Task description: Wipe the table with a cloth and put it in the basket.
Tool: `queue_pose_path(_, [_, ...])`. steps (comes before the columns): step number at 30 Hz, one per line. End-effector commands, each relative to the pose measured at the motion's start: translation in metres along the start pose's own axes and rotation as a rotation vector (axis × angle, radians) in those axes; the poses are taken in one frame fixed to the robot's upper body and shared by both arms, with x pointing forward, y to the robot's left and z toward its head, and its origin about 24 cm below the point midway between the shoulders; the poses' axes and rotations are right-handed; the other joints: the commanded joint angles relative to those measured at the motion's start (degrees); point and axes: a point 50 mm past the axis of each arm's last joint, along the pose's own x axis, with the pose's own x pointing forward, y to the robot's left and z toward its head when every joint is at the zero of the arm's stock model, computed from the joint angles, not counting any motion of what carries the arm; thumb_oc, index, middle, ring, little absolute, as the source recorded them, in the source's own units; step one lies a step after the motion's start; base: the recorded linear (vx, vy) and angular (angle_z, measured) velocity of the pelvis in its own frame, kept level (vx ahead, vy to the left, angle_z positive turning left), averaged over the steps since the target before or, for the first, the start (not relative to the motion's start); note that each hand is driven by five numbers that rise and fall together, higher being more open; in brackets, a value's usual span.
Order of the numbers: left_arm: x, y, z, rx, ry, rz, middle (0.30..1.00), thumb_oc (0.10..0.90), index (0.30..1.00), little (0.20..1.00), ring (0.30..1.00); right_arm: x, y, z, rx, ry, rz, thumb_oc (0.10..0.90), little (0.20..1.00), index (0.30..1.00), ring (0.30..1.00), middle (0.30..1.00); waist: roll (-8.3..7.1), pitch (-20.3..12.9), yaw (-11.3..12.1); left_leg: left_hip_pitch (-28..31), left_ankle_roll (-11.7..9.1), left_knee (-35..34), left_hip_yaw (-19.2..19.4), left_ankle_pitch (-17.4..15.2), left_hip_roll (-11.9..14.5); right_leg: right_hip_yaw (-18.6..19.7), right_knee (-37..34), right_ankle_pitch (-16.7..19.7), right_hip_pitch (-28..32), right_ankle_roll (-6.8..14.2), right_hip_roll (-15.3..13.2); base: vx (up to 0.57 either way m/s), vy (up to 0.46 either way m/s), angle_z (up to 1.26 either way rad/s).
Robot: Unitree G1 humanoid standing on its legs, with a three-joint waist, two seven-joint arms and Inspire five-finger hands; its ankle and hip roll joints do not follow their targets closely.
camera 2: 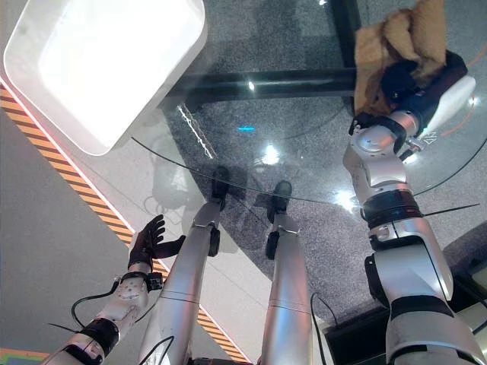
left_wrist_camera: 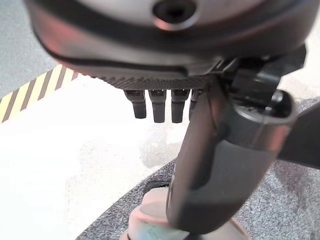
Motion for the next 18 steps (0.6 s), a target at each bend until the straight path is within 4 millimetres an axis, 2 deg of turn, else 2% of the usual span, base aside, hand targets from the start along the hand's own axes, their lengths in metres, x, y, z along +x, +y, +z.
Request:
queue_pose_path(1, [-0.03,0.001,-0.043,-0.031,0.122,0.022,0.9,0.8,0.9,0.9,0.9,0.035,-0.058,0.05,0.166,-0.229,-0.364,0.1,0.2,0.3,0.3,0.3,2.92,-1.5,0.0,2.8,2.0,1.5,1.2,-6.6,-2.4,-1.3,-7.3,6.5,1.4,-0.9,4.0,-0.01,-0.004,-0.08])
queue_pose_path(4, [-0.028,-0.001,-0.039,-0.033,0.116,0.02,0.9,0.8,0.9,0.9,0.9,0.031,-0.052,0.052,0.185,-0.241,-0.318,0.1,0.2,0.3,0.3,0.3,3.17,-1.5,0.1,2.8,2.0,1.2,1.1,-6.4,-2.6,-1.4,-7.7,6.6,1.5,-0.9,3.8,-0.01,-0.001,-0.04])
queue_pose_path(7, [-0.026,-0.004,-0.037,-0.036,0.113,0.016,0.9,0.8,0.9,0.9,0.9,0.019,-0.033,0.06,0.183,-0.268,-0.165,0.1,0.2,0.3,0.3,0.3,3.36,-1.5,0.3,3.0,2.0,0.8,1.0,-6.2,-2.7,-1.3,-7.9,6.4,1.6,-1.0,3.8,0.0,0.0,0.0])
queue_pose_path(12, [-0.025,-0.005,-0.037,-0.041,0.111,0.011,0.9,0.8,0.9,0.9,0.9,0.0,-0.013,0.064,0.2,-0.283,-0.011,0.1,0.2,0.3,0.3,0.3,3.38,-1.5,0.4,3.2,1.8,0.4,1.0,-5.9,-2.8,-1.3,-7.9,6.2,1.6,-1.1,3.7,0.0,0.0,0.0])
queue_pose_path(17, [-0.026,-0.011,-0.037,-0.049,0.111,0.004,0.9,0.8,0.9,0.9,0.9,-0.035,0.016,0.074,0.18,-0.366,0.279,0.1,0.2,0.3,0.3,0.3,3.5,-1.5,0.5,3.2,1.9,0.2,1.3,-5.6,-2.9,-1.4,-7.5,5.8,1.3,-1.3,3.7,0.0,0.006,0.0])
queue_pose_path(18, [-0.027,-0.012,-0.038,-0.048,0.111,0.002,0.9,0.8,0.9,0.9,0.9,-0.05,0.025,0.077,0.175,-0.392,0.38,0.1,0.2,0.3,0.3,0.3,3.48,-1.5,0.6,3.2,1.9,0.1,1.3,-5.5,-3.0,-1.4,-7.4,5.6,1.3,-1.4,3.7,0.0,0.0,0.0])
